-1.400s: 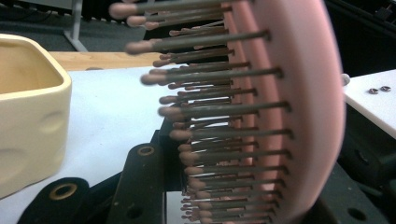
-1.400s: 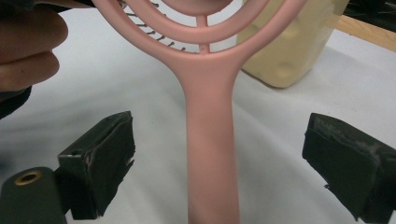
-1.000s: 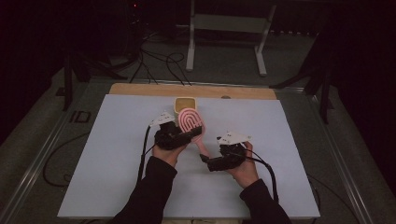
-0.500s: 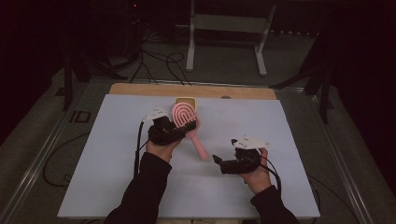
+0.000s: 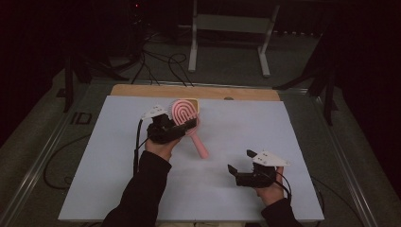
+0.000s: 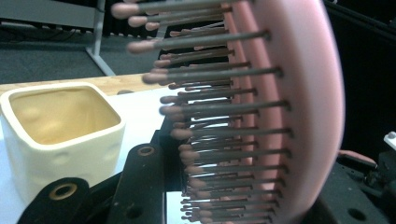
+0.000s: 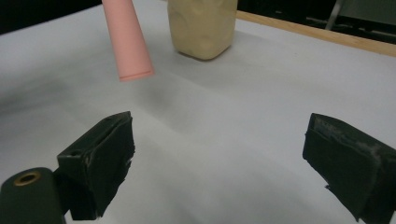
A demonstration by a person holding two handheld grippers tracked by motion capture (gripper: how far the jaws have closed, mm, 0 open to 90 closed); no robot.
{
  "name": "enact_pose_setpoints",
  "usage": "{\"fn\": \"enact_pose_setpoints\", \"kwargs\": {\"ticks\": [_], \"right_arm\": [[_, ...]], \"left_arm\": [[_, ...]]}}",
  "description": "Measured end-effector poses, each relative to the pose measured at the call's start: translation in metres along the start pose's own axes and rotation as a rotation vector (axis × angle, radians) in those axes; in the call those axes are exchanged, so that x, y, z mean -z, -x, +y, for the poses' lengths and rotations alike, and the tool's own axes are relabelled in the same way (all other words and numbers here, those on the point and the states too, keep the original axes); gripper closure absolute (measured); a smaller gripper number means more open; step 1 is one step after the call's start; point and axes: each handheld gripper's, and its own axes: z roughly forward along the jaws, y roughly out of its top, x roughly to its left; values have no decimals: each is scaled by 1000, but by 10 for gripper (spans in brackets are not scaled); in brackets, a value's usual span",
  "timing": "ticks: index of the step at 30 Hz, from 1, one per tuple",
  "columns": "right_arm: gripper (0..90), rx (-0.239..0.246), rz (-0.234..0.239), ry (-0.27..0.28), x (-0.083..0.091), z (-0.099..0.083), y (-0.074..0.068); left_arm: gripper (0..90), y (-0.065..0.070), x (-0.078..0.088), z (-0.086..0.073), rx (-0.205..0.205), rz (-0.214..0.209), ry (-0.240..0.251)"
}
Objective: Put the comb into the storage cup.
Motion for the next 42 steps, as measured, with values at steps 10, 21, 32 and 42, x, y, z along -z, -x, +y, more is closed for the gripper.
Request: {"fn": "enact_pose_setpoints", "kwargs": {"ticks": [10, 21, 32, 42], "right_arm": [[89, -29, -31, 85, 14, -17, 9], [91, -33, -50, 136, 15, -22, 8], [91, -29, -45, 131, 14, -24, 9], [92, -26, -43, 125, 15, -24, 9]], "left_arm": [[627, 0, 2, 2, -3, -3, 6], [626, -1, 3, 3, -5, -1, 6], [626, -4, 2, 6, -14, -2, -6], [626, -5, 3, 11, -25, 4, -3]]}}
